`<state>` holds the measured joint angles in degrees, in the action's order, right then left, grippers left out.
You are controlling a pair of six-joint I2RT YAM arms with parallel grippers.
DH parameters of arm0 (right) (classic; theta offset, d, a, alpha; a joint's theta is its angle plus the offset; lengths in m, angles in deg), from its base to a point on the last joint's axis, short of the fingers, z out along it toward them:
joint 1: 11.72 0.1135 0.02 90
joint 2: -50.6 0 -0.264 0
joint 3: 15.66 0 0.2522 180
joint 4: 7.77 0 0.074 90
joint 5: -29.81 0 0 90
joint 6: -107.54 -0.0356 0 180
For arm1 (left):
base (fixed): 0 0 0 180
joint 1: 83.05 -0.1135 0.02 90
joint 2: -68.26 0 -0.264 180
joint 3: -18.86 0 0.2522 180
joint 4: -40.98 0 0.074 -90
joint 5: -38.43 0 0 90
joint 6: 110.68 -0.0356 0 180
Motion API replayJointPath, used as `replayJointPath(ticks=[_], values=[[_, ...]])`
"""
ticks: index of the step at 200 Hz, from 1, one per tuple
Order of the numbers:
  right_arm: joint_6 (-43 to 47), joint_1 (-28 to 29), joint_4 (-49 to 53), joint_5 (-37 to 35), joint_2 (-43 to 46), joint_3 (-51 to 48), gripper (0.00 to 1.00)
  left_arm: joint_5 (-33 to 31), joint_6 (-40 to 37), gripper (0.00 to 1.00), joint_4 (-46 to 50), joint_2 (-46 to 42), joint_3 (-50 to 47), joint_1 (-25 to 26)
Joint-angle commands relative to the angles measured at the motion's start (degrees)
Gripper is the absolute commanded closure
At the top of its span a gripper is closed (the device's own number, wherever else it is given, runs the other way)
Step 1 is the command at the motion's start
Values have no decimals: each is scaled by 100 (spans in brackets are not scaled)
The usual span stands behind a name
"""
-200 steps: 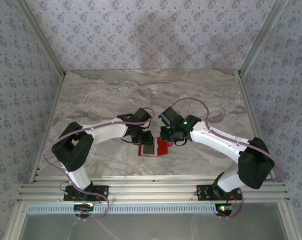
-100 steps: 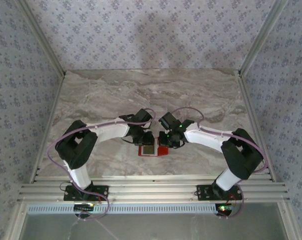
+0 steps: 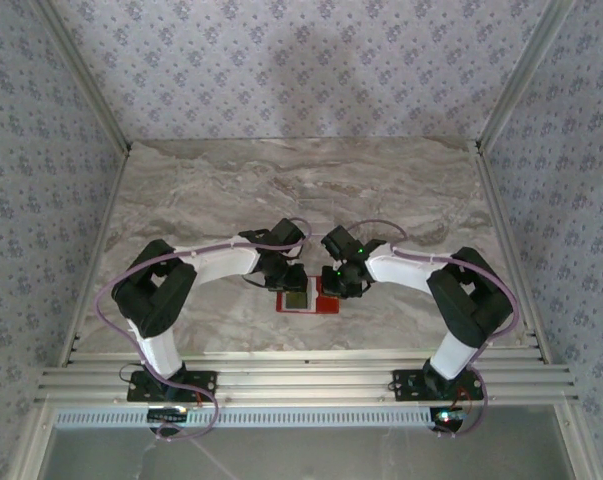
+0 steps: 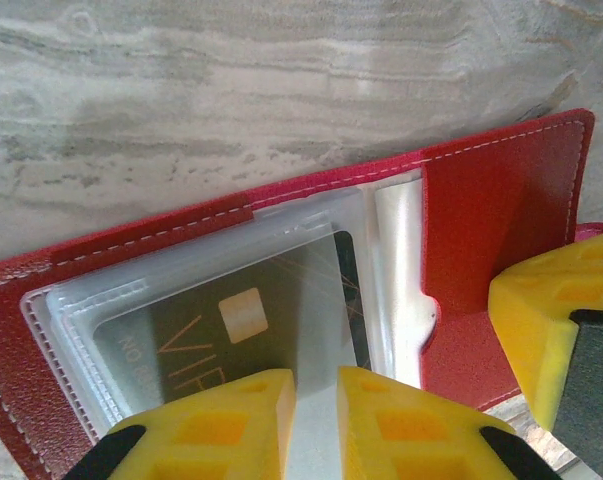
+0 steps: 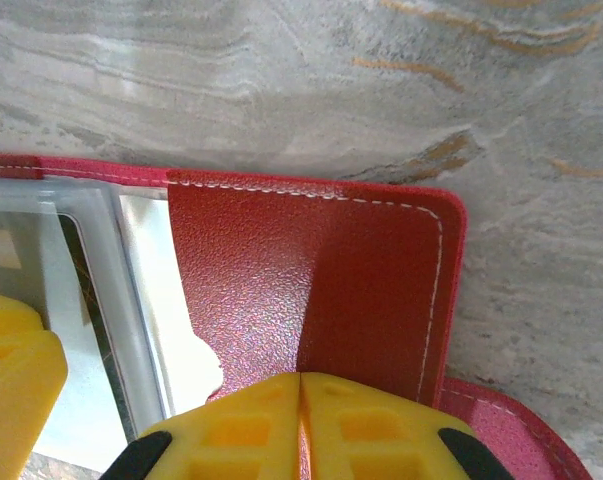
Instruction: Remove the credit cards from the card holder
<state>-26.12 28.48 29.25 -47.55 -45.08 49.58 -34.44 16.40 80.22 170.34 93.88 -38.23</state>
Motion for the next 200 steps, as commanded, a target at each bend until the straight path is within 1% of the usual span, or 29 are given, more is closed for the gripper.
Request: replayJointPath(ticks=[1,31,64,110,154,173,200], values=[[174,-88,428,-544,-284,-166,89,-297,-105,78,448,144,20,36],[178,-75,445,-529,43,-84,86,-324,-82,77,472,28,94,36],[199,-22,448,-417,389,85,86,-219,-48,74,335,-160,123,38],[260,-13,182,-103,843,107,85,-324,-56,73,418,-402,124,29],[366,-24,-217,387,774,126,82,-420,-59,73,505,-624,49,-7],[367,-13,-376,588,654,148,82,-458,-54,76,537,-704,-28,-65],[358,-23,-431,652,508,212,82,-386,-77,78,537,-819,-181,-228]])
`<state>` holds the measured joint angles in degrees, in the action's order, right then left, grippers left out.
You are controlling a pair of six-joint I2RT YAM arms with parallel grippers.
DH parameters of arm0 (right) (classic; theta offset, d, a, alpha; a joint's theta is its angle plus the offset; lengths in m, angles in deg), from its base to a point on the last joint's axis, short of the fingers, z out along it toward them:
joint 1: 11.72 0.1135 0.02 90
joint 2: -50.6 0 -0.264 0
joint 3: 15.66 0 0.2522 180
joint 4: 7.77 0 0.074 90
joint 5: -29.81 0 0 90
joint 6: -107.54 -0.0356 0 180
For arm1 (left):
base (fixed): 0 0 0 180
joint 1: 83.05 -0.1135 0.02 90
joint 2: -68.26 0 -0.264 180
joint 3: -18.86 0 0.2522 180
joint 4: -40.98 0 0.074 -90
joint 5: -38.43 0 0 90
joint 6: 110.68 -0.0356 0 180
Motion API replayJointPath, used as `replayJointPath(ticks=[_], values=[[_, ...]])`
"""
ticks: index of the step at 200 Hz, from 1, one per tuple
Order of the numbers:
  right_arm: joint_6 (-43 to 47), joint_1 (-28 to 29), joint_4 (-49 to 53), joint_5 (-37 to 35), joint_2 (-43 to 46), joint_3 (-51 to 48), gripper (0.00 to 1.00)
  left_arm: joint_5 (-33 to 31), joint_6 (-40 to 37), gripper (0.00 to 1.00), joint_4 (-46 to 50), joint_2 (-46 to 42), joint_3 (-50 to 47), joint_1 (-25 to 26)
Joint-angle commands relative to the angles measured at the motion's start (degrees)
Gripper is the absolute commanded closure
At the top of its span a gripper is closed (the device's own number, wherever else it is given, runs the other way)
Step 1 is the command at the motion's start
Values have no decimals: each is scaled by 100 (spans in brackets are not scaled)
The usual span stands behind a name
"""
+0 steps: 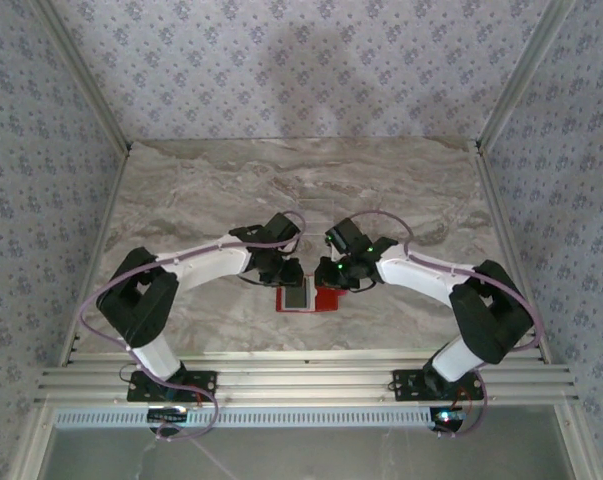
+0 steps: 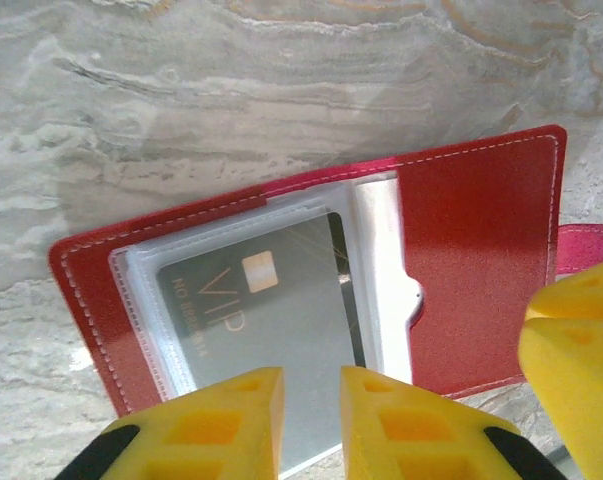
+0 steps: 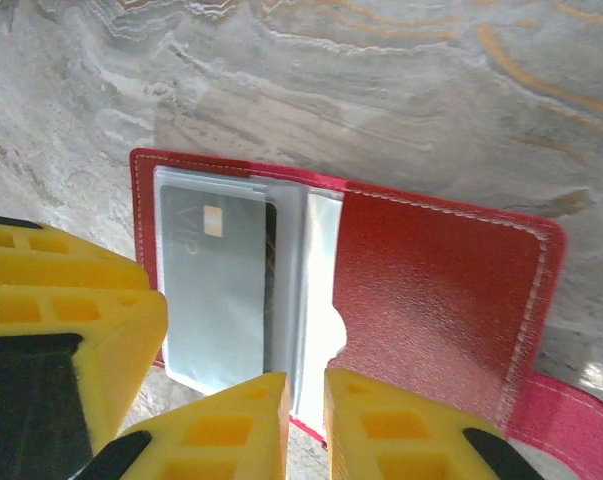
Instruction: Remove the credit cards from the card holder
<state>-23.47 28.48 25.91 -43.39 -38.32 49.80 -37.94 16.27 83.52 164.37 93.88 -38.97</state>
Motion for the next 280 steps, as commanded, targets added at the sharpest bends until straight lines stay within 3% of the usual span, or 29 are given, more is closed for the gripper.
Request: replayJointPath(ticks=[1,71,280], values=[[98,-22,-95,236,-177,195,82,-27,-64,78,207,-228,-187,-158],[94,-15,-75,289,-401,336,81,540,56,86,-329,-212,-649,-458],[-47,257,-505,609,-1100,534,83,455,103,87,-514,-102,-1016,-481]])
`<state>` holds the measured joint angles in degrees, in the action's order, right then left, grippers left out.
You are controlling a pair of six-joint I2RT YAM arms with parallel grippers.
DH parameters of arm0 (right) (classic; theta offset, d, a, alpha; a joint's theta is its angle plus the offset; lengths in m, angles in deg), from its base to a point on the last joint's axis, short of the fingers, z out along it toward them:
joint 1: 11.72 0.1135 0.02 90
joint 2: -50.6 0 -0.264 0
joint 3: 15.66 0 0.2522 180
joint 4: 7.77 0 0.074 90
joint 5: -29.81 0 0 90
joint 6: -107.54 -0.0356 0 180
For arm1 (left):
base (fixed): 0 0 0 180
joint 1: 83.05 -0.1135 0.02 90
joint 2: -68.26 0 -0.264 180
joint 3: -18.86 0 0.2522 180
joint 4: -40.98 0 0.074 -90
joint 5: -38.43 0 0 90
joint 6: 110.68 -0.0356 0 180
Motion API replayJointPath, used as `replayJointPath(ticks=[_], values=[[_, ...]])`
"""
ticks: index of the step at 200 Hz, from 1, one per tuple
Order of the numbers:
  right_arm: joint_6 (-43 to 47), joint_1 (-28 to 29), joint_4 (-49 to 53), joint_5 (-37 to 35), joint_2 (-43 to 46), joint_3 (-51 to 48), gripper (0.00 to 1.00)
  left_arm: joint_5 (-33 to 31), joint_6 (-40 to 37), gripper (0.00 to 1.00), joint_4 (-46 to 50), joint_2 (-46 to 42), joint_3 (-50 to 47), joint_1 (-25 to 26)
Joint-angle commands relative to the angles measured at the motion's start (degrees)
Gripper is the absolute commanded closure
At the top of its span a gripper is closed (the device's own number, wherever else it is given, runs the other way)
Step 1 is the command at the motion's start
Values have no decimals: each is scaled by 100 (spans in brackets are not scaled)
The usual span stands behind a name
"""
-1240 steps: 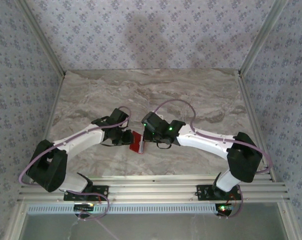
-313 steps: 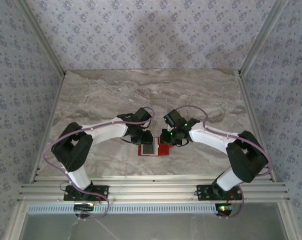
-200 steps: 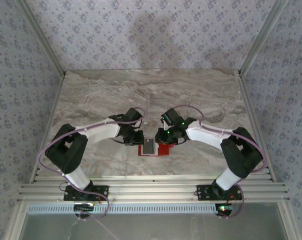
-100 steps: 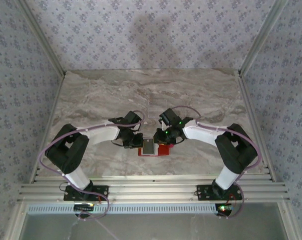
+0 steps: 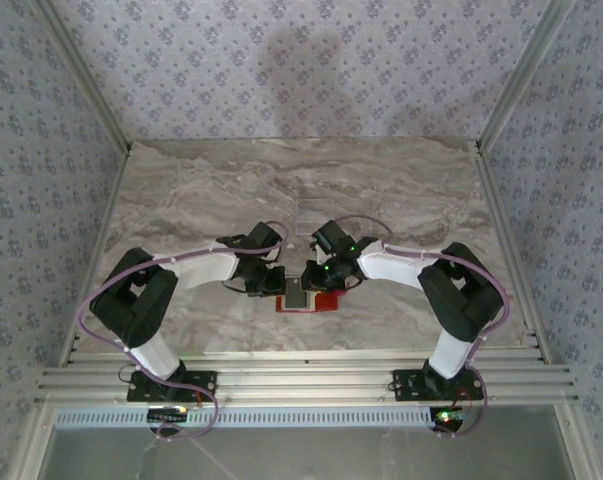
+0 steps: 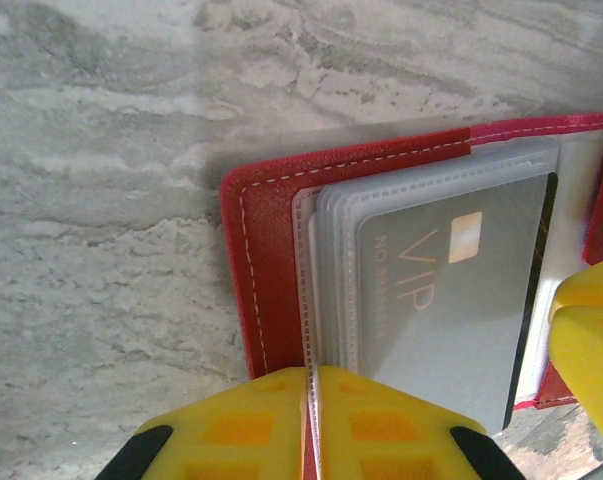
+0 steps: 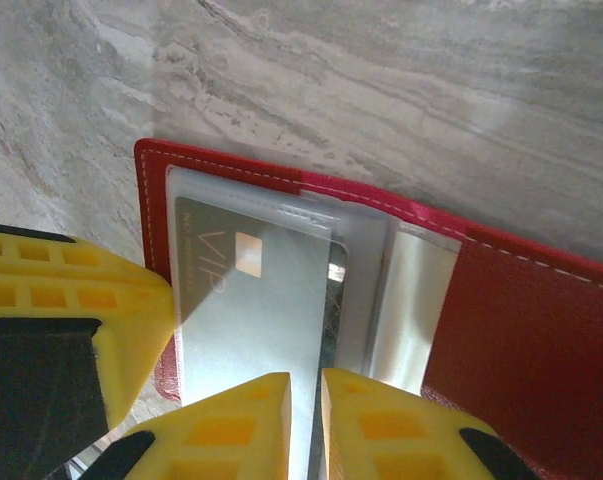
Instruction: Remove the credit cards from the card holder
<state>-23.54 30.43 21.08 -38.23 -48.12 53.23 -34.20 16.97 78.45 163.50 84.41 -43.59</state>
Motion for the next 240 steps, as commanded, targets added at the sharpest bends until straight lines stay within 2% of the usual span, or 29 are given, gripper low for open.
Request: replayJointPath(ticks=[1,121,240], values=[[-40,64,-19,91,-126,191,83,82,33,87,-7,-14,-67,-19],[-5,127,211,-233,-77,244,80,92,15,87,18,3,-51,-26],[12,175,137,-147,-205,269,75,102,29,87,24,-10,-29,-20]])
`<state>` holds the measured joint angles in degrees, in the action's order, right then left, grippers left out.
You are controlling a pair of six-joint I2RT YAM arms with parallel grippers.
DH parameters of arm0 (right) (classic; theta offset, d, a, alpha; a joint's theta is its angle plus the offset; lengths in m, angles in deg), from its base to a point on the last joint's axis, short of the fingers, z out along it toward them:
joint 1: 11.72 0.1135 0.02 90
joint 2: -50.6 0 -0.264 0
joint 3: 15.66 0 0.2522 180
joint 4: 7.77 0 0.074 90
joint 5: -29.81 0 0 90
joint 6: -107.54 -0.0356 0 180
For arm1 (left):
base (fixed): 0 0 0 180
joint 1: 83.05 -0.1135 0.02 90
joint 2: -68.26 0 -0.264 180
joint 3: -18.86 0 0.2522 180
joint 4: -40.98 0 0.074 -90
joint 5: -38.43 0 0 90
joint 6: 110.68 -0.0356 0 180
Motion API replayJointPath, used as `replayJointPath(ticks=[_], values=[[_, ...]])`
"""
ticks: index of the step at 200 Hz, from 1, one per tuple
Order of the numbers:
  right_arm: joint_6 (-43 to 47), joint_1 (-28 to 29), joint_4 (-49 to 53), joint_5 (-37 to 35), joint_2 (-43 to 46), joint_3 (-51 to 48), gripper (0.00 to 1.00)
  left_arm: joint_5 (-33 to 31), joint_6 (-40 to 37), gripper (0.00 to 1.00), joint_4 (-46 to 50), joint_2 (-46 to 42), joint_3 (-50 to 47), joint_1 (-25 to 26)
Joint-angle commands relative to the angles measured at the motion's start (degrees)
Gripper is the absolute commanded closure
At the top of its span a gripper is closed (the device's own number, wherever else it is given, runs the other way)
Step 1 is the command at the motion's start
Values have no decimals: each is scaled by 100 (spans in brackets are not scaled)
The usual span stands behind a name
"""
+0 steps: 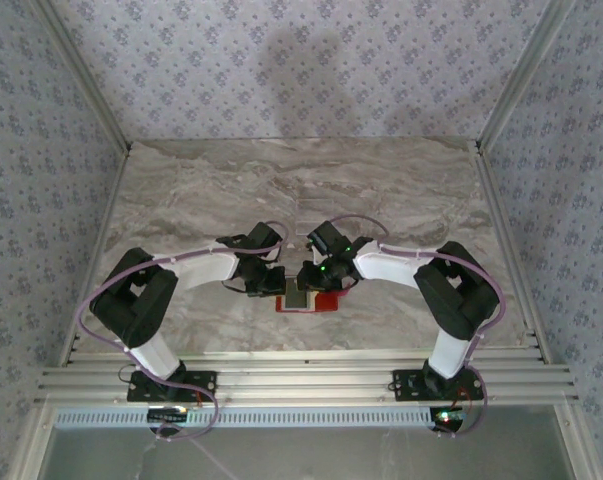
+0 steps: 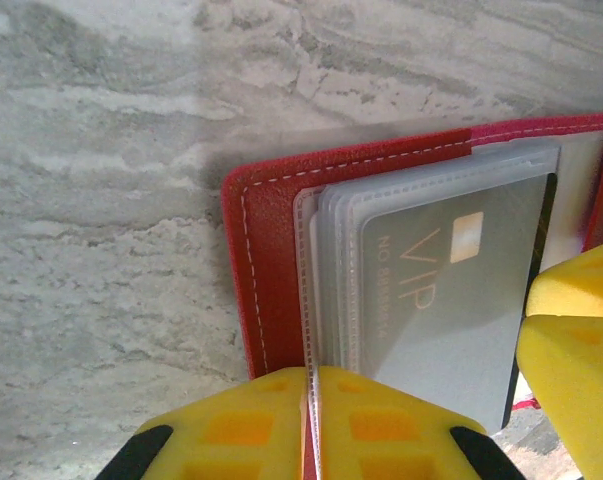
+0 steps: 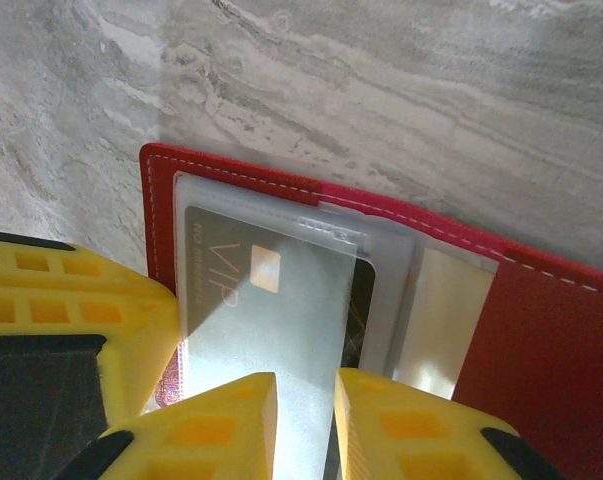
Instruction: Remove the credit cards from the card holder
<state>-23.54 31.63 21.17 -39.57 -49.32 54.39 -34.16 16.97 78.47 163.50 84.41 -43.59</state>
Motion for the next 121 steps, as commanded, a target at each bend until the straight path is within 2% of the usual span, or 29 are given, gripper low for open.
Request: replayJointPath(ticks=[1,74,121], values=[[12,55,131,-10,-87,153,75,101,30,87,25,-12,-29,-19],[-39,94,-14,98,-131,145,74,122,38,87,9,5,-33,-24],[46,112,397,-289,-106,214,70,122,37,87,8,12,-30,-25]])
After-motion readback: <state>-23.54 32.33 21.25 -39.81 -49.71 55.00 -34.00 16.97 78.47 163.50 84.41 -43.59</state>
